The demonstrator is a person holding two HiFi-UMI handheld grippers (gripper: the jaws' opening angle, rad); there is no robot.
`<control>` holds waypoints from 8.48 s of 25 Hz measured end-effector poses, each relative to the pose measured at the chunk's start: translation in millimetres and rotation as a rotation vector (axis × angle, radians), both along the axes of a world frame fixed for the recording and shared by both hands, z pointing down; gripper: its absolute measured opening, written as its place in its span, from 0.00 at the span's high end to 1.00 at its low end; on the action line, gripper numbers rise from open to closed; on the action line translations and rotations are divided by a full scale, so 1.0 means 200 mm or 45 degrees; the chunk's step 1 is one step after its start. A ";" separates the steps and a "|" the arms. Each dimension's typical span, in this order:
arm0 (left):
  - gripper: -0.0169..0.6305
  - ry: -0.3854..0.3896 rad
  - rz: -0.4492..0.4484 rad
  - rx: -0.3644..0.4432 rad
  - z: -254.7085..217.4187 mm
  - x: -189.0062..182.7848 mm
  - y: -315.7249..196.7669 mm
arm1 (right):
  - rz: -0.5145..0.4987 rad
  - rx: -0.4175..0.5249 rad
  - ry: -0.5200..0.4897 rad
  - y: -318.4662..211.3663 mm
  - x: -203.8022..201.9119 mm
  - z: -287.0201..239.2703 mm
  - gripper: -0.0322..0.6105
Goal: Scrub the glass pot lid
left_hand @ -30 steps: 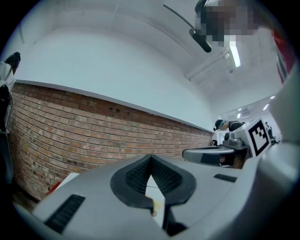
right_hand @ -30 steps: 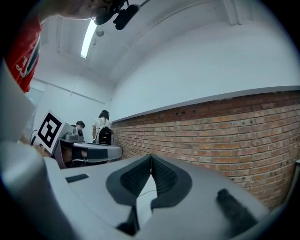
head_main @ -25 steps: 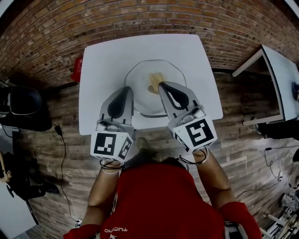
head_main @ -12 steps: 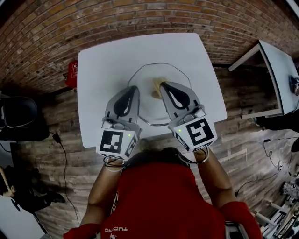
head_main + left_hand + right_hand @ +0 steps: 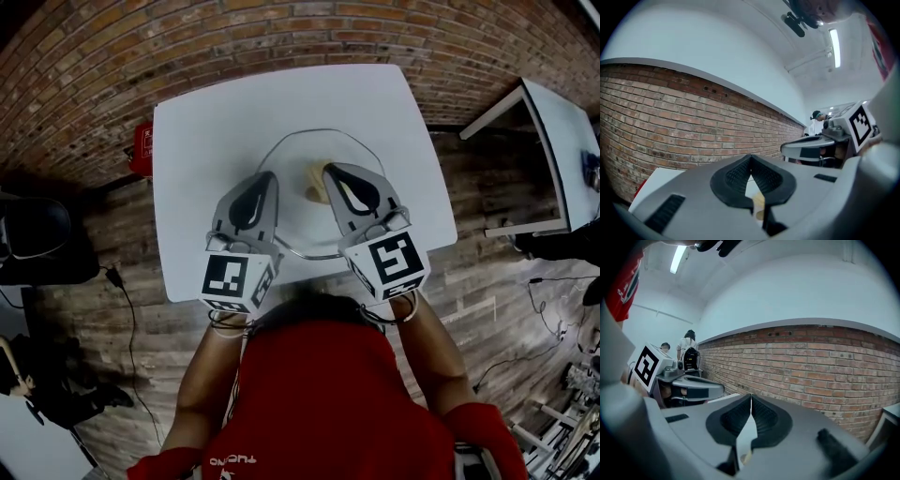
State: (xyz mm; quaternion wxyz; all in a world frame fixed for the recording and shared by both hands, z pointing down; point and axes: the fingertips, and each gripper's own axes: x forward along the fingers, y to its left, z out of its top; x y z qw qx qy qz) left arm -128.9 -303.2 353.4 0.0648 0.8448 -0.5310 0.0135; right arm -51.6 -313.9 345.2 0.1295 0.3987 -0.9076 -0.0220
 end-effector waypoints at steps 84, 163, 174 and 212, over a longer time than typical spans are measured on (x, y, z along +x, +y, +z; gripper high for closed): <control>0.84 0.090 -0.189 -0.910 0.92 -0.24 -0.10 | 0.320 -0.765 0.551 -0.57 0.21 0.97 0.87; 0.84 0.104 -0.230 -0.913 0.92 -0.22 -0.07 | 0.107 -0.950 0.543 0.32 0.33 0.96 0.87; 0.84 0.106 -0.230 -0.910 0.91 -0.23 -0.08 | 0.084 -0.936 0.431 0.26 0.29 0.90 0.87; 0.74 0.064 -0.171 -0.049 -0.06 -0.22 -0.04 | -0.035 -0.210 -0.092 -0.13 0.15 0.10 0.73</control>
